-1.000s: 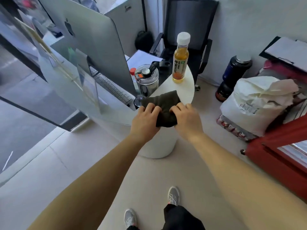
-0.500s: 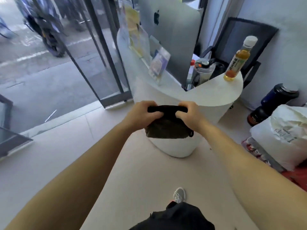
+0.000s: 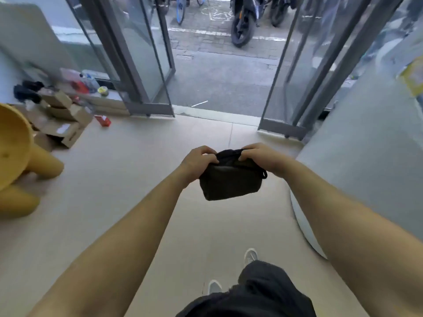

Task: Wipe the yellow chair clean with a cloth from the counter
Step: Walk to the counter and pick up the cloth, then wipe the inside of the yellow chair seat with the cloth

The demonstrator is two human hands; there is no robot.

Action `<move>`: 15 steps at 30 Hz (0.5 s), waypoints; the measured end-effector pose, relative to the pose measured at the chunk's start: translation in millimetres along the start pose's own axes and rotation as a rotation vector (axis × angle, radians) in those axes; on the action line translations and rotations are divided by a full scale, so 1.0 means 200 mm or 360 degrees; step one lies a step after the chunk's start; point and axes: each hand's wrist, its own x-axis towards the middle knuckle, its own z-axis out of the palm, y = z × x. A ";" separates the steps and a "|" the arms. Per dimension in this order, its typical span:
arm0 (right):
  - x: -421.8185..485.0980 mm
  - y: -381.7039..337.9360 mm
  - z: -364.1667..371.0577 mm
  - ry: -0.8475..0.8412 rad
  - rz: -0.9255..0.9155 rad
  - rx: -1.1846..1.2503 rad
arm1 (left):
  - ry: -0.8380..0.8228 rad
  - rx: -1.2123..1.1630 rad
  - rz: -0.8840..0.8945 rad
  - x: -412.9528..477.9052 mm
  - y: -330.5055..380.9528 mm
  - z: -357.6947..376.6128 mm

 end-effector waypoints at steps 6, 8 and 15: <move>0.48 -0.43 0.60 -0.0311 -0.0013 -0.0003 | 0.0389 -0.0637 -0.0291 -0.13 -0.46 -0.63; 0.65 -0.57 0.80 -0.0393 0.0000 0.0022 | 0.0447 -0.0898 -0.0271 -0.17 -0.60 -0.82; 1.25 -1.06 1.44 -0.0782 0.0145 0.0072 | 0.0867 -0.1073 -0.0320 -0.16 -0.96 -1.47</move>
